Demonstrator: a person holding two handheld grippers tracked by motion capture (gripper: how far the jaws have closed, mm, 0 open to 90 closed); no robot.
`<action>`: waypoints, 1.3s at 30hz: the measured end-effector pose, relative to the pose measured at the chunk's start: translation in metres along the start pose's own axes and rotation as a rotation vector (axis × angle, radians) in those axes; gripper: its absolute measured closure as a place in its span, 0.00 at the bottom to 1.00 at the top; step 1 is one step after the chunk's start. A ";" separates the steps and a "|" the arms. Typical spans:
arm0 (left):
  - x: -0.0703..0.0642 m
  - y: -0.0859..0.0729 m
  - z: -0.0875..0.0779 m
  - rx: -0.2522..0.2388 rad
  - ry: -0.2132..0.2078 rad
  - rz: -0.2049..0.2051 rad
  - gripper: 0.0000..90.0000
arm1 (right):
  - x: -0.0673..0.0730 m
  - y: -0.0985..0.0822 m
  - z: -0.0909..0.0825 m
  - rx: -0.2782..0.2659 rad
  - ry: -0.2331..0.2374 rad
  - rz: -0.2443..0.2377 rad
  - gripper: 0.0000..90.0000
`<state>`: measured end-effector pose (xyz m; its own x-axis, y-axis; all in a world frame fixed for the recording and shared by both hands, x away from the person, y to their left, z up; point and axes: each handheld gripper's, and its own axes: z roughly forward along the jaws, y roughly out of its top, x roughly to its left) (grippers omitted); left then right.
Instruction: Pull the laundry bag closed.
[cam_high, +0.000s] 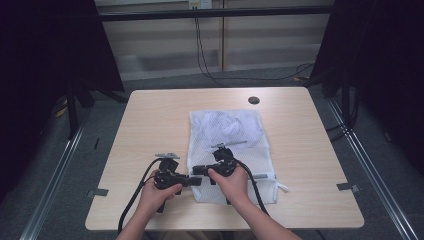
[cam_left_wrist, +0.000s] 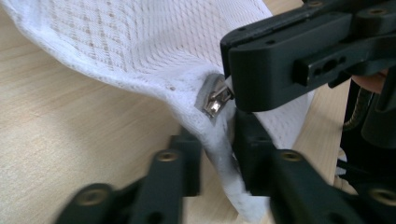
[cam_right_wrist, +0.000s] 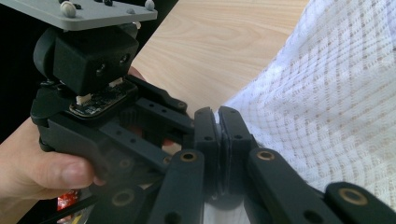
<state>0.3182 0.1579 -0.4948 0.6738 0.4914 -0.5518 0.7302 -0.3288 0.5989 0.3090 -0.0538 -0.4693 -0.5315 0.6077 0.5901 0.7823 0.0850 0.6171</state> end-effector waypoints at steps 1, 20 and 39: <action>0.000 0.000 -0.001 0.003 -0.002 0.009 0.92 | 0.000 0.000 0.000 -0.001 0.001 -0.001 0.97; -0.003 0.002 -0.003 0.007 -0.001 -0.041 0.98 | -0.013 -0.004 -0.016 -0.008 0.013 0.054 0.97; -0.002 0.002 -0.006 0.001 -0.003 -0.052 0.98 | -0.021 -0.004 -0.024 -0.008 0.013 0.055 0.97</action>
<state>0.3175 0.1611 -0.4887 0.6353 0.5053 -0.5840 0.7643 -0.3033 0.5690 0.3091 -0.0858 -0.4716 -0.4922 0.6013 0.6295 0.8076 0.0455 0.5879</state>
